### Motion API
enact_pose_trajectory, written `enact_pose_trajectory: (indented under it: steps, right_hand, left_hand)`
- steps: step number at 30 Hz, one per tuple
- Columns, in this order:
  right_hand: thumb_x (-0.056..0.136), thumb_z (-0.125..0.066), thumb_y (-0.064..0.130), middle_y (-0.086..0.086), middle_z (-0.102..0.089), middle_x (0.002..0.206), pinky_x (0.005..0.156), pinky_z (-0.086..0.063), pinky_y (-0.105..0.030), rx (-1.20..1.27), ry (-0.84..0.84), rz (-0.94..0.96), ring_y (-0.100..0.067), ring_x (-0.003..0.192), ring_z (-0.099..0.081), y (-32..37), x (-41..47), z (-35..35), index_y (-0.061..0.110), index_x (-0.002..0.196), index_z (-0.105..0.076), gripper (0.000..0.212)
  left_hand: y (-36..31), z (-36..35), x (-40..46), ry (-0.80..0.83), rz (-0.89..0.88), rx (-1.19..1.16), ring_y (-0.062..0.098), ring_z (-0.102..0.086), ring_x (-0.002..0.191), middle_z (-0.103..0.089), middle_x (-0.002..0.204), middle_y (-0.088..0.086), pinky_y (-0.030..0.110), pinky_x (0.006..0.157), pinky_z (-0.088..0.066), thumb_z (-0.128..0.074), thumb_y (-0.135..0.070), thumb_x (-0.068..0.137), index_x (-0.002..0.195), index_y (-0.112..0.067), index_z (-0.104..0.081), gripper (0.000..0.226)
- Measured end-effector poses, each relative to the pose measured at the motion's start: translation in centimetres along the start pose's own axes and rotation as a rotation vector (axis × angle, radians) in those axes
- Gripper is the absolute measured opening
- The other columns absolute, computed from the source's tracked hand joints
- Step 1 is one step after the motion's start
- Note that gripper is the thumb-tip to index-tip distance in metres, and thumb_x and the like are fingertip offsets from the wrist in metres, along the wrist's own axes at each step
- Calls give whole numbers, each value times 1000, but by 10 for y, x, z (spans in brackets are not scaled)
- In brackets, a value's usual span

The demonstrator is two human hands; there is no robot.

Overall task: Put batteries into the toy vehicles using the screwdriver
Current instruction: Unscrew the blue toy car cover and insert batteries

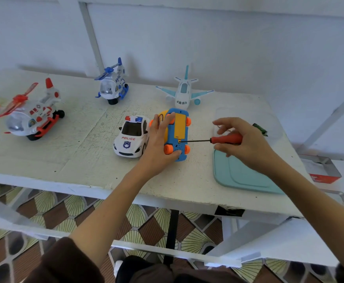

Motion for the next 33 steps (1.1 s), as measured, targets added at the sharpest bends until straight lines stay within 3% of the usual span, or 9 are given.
enact_pose_trajectory:
  steps: [4,7,11,14,16,19,23,28,33]
  right_hand:
    - [90,-52,32,-3,-61,56,38,-44,-19,-35,-25,-42,-15,36,-54,-1,0,-2,11,97,-58,23]
    - [86,-62,15,-5,-61,67,47,-47,-17,16,-56,7,-12,49,-58,0,0,3,13,97,-61,11]
    - [74,-72,2,-2,-63,89,70,-50,-13,-5,-6,43,-10,78,-61,0,1,5,21,102,-62,36]
    - [82,-66,22,-7,-66,78,55,-55,-24,15,5,-19,-17,59,-66,1,1,0,17,105,-59,24]
    - [89,-55,29,-8,-64,60,41,-48,-26,-2,2,-48,-19,41,-59,0,1,0,14,94,-62,17]
    - [84,-65,20,-6,-64,66,48,-48,-21,-3,-17,12,-17,49,-59,-1,2,3,18,92,-66,8]
    - [74,-74,11,-3,-58,85,67,-52,-22,-74,26,66,-16,75,-57,1,2,3,25,100,-65,30]
    - [86,-60,31,-4,-65,63,42,-49,-22,-43,52,-39,-16,43,-60,3,5,0,20,95,-63,14]
    - [79,-70,8,-3,-61,70,47,-45,-15,-23,17,19,-11,45,-58,4,6,4,15,95,-67,18]
  left_hand:
    - [2,0,1,2,-6,0,10,-16,133,-12,152,3,35,107,-27,-68,-11,76,131,-41,-27,75]
    - [3,0,1,3,6,3,14,-18,136,-11,152,1,40,110,-30,-69,-9,77,132,-44,-24,79]
    - [0,-2,1,14,-10,13,9,-18,131,-10,143,-11,33,106,-28,-66,-16,74,132,-42,-25,76]
    - [-2,-2,1,11,-11,41,8,-18,129,-13,147,-5,29,105,-25,-63,-21,72,132,-45,-22,77]
    - [-2,-1,1,7,-9,45,14,-22,132,-14,146,-6,40,111,-30,-63,-24,71,130,-56,-17,81]
    - [-1,0,2,11,2,26,11,-21,131,-13,138,-14,49,112,-32,-64,-23,71,128,-59,-18,81]
    - [-1,-1,3,28,-2,45,11,-15,135,-11,146,-8,45,113,-29,-70,-13,77,132,-49,-20,82]
    - [-2,-1,3,21,-3,49,15,-20,134,-12,148,-4,38,108,-30,-63,-23,71,132,-44,-22,77]
    - [-4,-1,3,26,12,54,4,-14,127,-13,151,1,33,106,-25,-61,-25,70,131,-43,-24,73]
Point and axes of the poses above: each hand's wrist, its own x-axis towards the middle knuckle, its own z-axis out of the back of the hand, y = z × x, the point moved 4 cm from there along x, towards the middle knuckle
